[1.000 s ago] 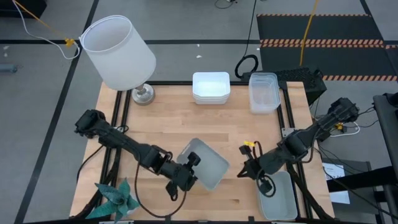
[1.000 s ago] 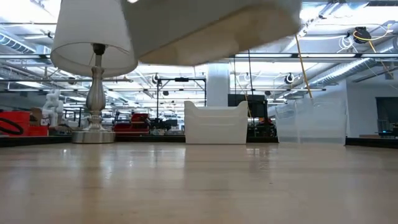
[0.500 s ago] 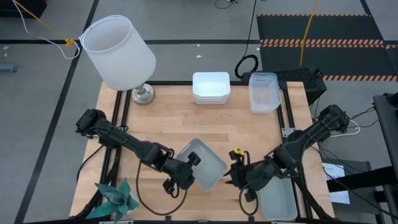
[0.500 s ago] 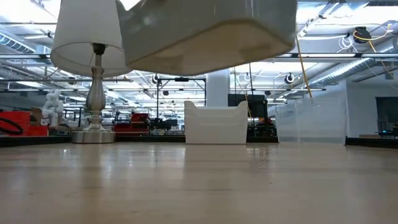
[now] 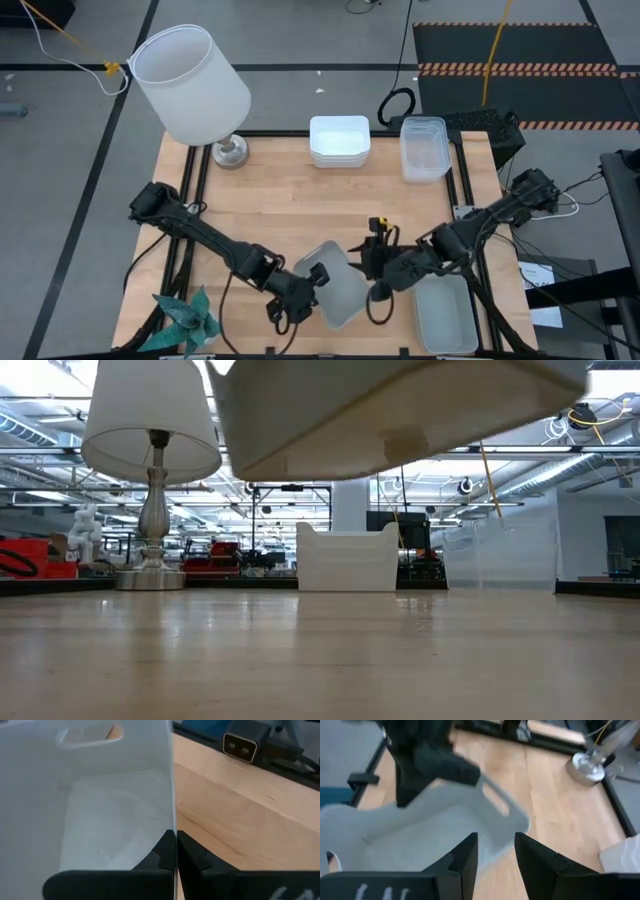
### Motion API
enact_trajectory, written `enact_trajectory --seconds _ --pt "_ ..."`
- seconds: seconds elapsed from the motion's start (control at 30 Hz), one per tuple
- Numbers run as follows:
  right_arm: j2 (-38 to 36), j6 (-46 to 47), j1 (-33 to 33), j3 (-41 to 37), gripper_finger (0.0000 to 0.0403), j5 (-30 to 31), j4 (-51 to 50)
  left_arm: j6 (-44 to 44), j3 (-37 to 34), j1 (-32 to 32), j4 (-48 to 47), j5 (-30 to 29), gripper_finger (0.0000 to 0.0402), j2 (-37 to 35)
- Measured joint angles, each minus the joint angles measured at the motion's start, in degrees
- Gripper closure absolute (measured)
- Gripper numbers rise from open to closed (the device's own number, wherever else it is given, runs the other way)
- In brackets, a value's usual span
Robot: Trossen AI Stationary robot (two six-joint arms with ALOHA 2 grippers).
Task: Stack baskets by color
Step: Stack the left gray bin on the gray bins
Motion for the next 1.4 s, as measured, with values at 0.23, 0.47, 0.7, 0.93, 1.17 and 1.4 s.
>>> enact_trajectory --seconds 0.23,0.47,0.7,0.93,1.17,1.4 --pt "0.0 -3.0 -0.8 -1.2 0.0277 -12.8 0.0 -0.1 0.0 0.1 -0.7 -0.7 0.0397 -0.1" --pt "0.4 -2.8 2.0 -1.3 0.0277 -22.1 -0.3 -0.1 0.0 0.6 -1.9 -0.5 0.0393 -0.1" --pt "1.5 -5.0 4.6 -1.3 0.0277 -23.3 -1.5 -0.8 0.0 1.2 -2.3 -0.5 0.0394 -0.1" --pt "3.0 -6.3 4.4 -1.3 0.0277 -23.1 -3.2 -1.0 0.0 1.7 -2.4 -0.6 0.0397 -0.1" --pt "3.3 -7.8 4.1 -1.3 0.0277 -20.0 -5.8 -0.7 0.0 1.7 -2.4 -0.5 0.0392 -0.1" --pt "3.5 -10.6 4.1 -1.3 0.0309 -19.8 -7.4 -1.1 0.0 1.7 -2.3 -0.5 0.0388 -0.1"
